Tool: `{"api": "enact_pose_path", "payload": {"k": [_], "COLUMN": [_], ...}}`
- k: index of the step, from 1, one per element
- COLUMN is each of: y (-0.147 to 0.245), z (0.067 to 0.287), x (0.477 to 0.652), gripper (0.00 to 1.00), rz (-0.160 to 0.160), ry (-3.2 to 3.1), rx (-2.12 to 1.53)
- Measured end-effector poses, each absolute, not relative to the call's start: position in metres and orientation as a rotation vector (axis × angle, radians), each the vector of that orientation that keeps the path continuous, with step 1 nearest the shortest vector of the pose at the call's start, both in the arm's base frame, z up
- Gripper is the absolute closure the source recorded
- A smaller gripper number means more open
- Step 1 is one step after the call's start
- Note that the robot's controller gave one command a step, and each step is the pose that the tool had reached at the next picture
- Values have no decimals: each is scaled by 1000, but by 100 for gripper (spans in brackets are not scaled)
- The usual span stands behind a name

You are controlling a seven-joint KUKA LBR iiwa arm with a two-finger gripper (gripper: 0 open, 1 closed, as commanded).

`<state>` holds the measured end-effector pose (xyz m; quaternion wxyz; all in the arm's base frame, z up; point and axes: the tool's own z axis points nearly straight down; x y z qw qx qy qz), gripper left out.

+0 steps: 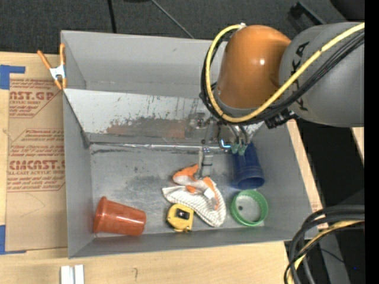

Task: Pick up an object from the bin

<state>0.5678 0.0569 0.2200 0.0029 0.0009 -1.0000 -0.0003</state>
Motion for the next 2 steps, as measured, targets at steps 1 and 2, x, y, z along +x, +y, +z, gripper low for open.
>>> {"api": "enact_pose_path", "payload": {"k": [1, 2], "y": [57, 28], "z": [225, 175], "x": [569, 544], "gripper": [0, 0], "rz": [-2, -4], "ry": [-3144, -3148], "rx": [1, -66]}}
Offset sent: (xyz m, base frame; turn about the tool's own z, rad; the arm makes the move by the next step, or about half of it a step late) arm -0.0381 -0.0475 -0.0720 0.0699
